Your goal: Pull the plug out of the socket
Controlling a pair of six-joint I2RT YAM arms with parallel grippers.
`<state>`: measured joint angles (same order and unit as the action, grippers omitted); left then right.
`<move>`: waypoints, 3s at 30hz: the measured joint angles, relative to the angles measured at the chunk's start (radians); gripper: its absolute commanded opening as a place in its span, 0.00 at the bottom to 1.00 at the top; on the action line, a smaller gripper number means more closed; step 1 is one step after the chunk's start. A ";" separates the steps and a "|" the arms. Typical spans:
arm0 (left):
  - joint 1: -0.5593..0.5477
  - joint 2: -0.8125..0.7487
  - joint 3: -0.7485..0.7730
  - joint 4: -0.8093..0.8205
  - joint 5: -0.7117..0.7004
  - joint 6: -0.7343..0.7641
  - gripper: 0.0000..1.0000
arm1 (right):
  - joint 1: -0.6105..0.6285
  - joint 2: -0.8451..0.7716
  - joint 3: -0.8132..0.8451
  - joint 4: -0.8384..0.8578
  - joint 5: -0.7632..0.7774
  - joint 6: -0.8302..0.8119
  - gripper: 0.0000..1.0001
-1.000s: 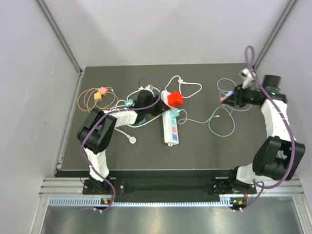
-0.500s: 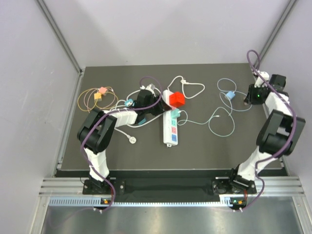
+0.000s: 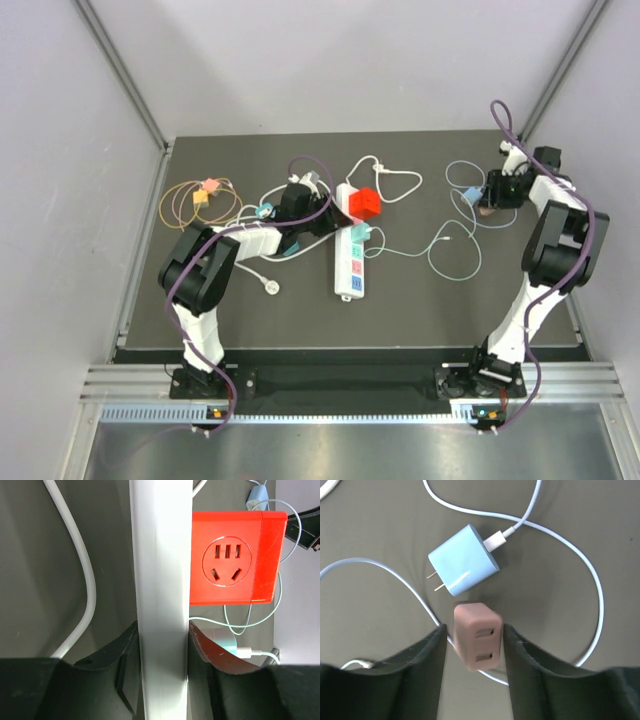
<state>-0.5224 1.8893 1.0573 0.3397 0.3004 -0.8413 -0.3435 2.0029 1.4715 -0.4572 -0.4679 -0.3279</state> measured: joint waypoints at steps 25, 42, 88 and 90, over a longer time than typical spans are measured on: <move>0.003 0.000 -0.013 0.034 0.016 -0.021 0.00 | 0.367 -0.432 -0.114 -0.189 -0.472 -0.172 0.94; -0.004 -0.027 -0.047 0.048 -0.057 -0.092 0.00 | 0.686 -0.397 -0.320 0.170 -0.195 0.501 0.88; -0.056 -0.145 -0.053 0.036 -0.185 -0.025 0.00 | 0.681 -0.349 -0.332 0.235 -0.159 0.637 0.00; -0.058 -0.145 -0.054 0.050 -0.169 -0.021 0.00 | 0.652 -0.349 -0.338 0.236 -0.222 0.625 0.00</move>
<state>-0.5808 1.7439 1.0035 0.3893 0.1318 -0.8627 0.3088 1.6539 1.1336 -0.2211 -0.6903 0.2974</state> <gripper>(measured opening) 0.408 0.329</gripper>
